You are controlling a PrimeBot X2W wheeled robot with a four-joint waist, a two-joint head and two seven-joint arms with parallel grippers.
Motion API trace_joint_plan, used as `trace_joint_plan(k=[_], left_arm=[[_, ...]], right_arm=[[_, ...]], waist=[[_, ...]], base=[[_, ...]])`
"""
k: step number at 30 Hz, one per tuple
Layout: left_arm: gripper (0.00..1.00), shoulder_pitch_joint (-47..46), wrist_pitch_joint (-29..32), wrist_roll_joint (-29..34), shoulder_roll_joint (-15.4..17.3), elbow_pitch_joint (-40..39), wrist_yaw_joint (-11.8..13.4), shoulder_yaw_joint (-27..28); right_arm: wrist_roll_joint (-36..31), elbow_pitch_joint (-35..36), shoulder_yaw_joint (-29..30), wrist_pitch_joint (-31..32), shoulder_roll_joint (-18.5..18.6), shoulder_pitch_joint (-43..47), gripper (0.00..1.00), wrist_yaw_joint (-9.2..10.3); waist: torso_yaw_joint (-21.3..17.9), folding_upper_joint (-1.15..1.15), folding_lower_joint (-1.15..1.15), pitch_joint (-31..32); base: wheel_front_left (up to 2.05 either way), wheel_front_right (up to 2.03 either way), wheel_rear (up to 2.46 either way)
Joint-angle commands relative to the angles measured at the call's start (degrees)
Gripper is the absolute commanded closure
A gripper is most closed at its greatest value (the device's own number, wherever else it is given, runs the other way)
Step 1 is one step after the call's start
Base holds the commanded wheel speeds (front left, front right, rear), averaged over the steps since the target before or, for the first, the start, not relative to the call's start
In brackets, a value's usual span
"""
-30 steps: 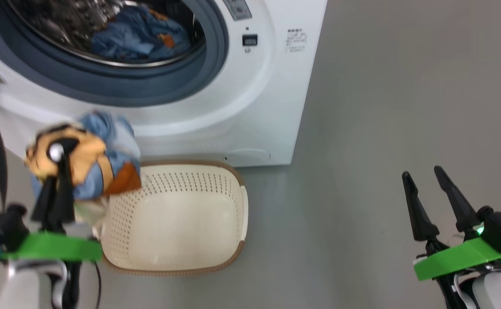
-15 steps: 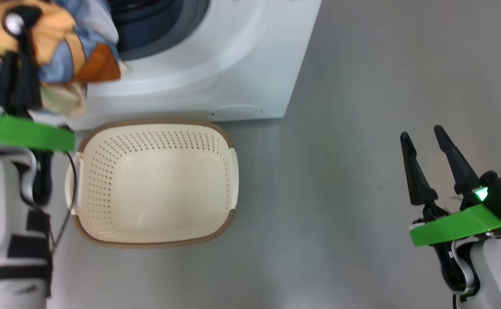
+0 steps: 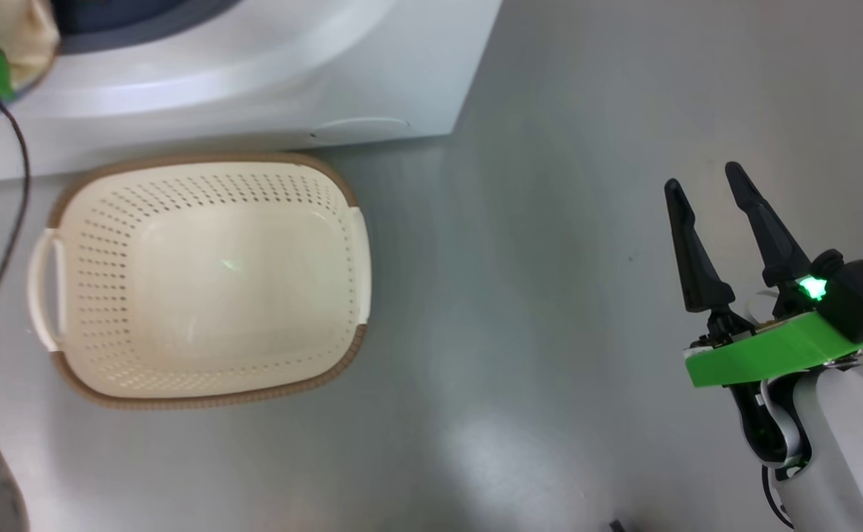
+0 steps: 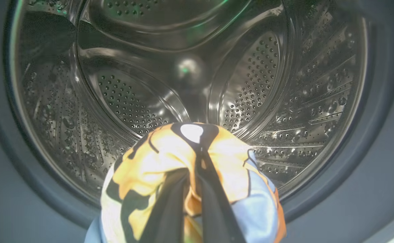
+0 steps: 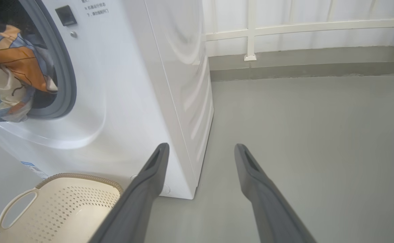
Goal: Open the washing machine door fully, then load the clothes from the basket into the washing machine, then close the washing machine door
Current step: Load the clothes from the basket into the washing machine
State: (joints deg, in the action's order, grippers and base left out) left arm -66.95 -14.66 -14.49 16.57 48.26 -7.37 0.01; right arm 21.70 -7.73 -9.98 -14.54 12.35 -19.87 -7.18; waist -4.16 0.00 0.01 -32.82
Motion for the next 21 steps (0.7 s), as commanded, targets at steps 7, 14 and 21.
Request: trace_joint_plan(k=[7, 14, 21], left_arm=[[1.00, -8.73, -0.34, 0.68, 4.62, 2.58, -0.12, -1.01], [1.00, -13.33, -0.34, 1.38, 6.37, -1.59, -0.12, -2.80], [0.91, -11.04, -0.34, 1.12, 6.98, -4.88, -0.12, -2.14]], right_arm=[[0.94, 1.63, -2.12, -0.46, -0.10, -1.53, 0.00, -0.31], [0.96, 2.04, -2.40, -0.46, -0.54, -2.64, 0.00, -0.31], [0.88, 2.06, -2.59, -0.46, -1.08, -2.99, 0.00, -0.31]], waist=[[-4.52, 0.00, -0.01, -5.20], [-5.71, 0.00, -0.01, -7.31], [-6.19, 0.00, -0.01, -7.91]], base=[[0.00, 0.00, 0.00], [0.00, 0.00, 0.00], [0.00, 0.00, 0.00]])
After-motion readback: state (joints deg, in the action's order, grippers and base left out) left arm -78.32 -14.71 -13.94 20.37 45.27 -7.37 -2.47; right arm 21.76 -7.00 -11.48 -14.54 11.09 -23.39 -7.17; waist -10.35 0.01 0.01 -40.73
